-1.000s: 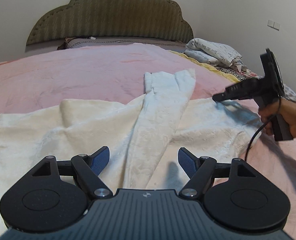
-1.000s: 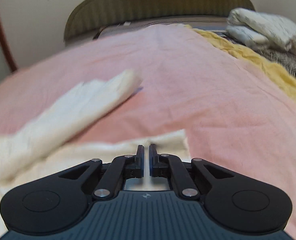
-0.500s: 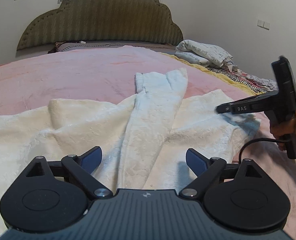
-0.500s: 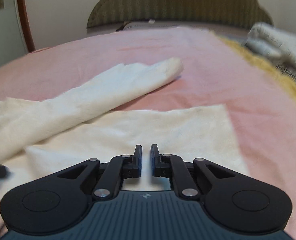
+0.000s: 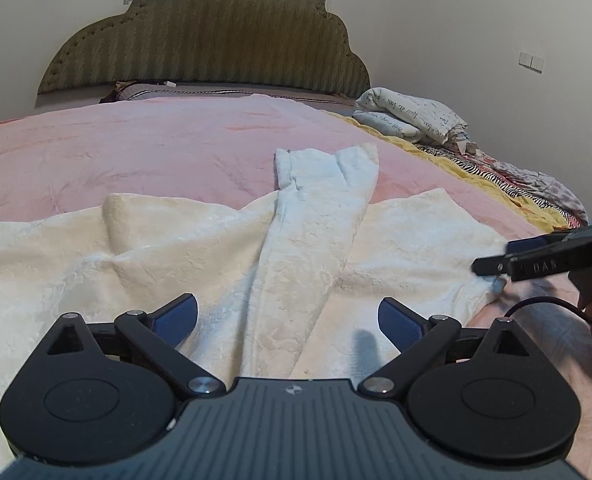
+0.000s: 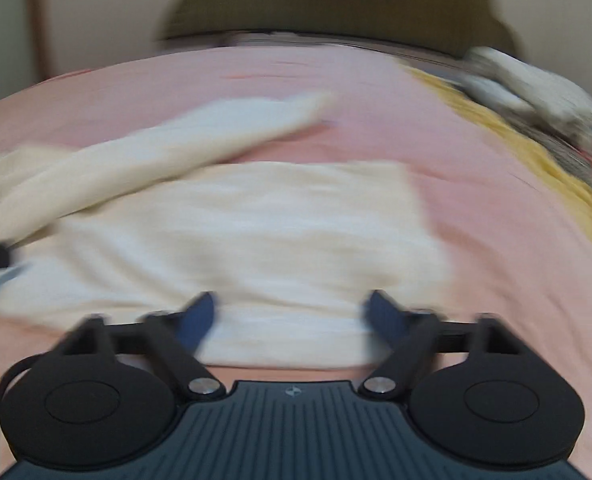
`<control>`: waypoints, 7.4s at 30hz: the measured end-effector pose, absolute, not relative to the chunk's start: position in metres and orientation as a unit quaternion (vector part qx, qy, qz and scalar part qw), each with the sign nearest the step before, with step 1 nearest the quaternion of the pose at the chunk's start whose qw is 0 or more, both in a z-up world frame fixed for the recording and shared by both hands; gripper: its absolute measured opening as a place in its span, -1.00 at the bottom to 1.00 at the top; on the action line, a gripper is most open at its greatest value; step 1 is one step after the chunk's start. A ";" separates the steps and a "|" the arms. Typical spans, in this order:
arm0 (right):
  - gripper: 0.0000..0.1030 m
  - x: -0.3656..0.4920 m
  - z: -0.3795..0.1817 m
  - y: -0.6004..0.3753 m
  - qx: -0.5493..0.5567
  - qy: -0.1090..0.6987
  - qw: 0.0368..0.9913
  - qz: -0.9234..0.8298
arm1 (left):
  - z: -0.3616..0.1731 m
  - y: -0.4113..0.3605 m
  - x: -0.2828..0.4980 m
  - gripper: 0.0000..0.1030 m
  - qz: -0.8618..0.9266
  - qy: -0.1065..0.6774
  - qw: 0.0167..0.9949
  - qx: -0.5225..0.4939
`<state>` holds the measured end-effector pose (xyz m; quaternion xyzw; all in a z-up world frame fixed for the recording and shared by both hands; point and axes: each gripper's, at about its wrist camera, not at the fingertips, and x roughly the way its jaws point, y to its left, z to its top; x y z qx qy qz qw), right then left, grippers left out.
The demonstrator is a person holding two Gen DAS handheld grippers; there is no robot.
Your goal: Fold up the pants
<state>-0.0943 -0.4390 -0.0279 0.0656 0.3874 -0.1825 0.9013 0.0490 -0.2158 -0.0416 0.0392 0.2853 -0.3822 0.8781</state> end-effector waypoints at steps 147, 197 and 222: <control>-0.85 -0.146 -0.033 -0.518 0.405 0.181 0.855 -0.267 | -0.060 -0.268 -0.013 -0.75 -0.419 0.164 0.844 0.293; 0.39 0.015 -0.025 -0.479 0.092 0.399 0.889 -0.207 | -0.051 -0.230 0.074 0.94 -0.310 0.292 0.896 0.129; 0.83 0.022 -0.033 -0.486 0.088 0.401 0.884 -0.224 | -0.052 -0.230 0.074 1.00 -0.309 0.293 0.896 0.130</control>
